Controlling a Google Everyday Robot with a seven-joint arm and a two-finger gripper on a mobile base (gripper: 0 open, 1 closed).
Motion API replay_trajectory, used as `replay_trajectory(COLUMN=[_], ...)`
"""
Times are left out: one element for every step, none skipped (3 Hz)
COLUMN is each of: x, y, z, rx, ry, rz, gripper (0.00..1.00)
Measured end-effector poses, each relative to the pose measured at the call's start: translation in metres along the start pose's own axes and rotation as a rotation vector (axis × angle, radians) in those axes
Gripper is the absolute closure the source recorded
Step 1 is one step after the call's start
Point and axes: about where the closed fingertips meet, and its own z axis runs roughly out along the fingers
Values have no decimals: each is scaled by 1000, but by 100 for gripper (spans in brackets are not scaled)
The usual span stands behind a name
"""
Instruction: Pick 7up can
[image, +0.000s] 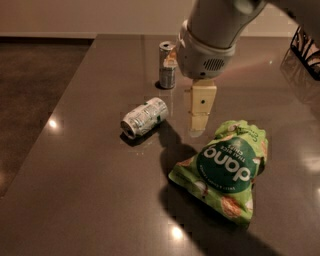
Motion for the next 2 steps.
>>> replay_trajectory(x=[-9, -18], y=[-18, -21], z=[26, 51], rx=[-51, -85], ry=[-1, -4], rz=[-82, -147], gripper=[0, 0])
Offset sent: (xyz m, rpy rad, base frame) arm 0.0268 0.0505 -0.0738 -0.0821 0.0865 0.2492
